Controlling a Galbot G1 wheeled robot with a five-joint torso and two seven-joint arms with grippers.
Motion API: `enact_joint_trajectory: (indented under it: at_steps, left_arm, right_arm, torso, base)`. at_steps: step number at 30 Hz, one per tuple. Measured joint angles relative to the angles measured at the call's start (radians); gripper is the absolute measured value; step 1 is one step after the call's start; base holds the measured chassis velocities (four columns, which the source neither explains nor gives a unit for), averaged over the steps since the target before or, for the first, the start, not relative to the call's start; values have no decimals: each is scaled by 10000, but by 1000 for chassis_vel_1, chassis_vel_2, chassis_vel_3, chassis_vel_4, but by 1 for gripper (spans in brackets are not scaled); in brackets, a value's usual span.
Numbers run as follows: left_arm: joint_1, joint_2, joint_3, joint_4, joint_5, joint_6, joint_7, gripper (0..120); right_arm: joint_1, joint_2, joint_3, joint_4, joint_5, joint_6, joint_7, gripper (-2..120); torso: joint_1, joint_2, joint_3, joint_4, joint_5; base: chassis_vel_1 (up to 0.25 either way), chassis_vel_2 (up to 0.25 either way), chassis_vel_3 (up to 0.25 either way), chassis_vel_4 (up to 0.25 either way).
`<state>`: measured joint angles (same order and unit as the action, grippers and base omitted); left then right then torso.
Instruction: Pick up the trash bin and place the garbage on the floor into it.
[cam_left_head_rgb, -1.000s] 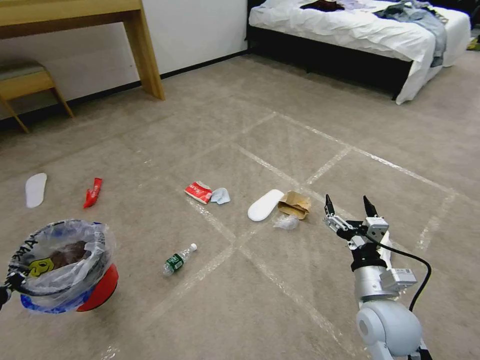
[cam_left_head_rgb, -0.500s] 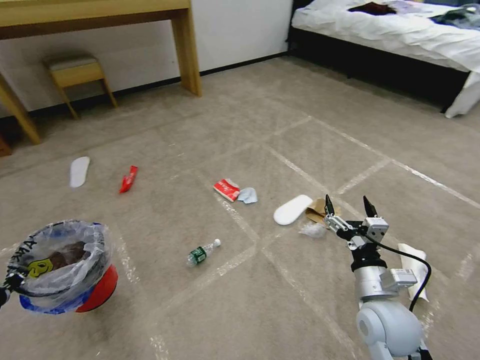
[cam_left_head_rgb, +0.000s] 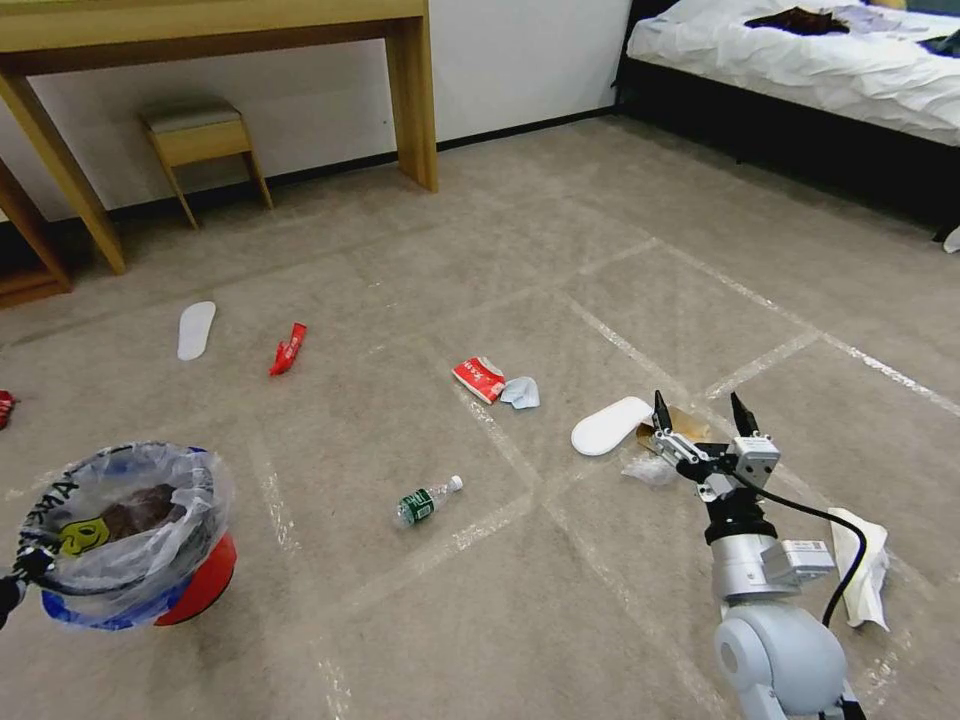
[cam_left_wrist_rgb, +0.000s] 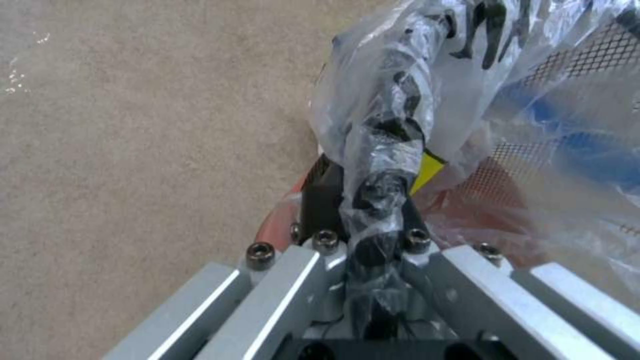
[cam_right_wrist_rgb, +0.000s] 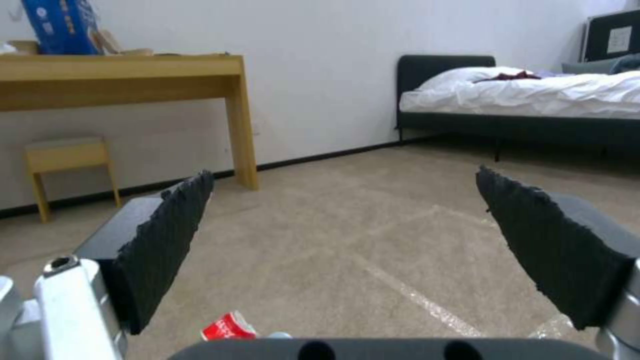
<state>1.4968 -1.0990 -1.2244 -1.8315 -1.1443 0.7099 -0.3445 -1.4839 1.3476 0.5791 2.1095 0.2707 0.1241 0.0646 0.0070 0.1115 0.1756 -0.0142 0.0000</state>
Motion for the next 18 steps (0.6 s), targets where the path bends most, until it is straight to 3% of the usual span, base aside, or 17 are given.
enact_joint_trajectory:
  at_steps: [18]
  left_arm:
    - [33,-25,-32,-11,40,-28,44,0]
  right_arm:
    - [36,13,27,-82,-201,24,-19,100]
  torso:
    - [-1,0,0,0,0]
  base:
    - [-7,6,6,-9]
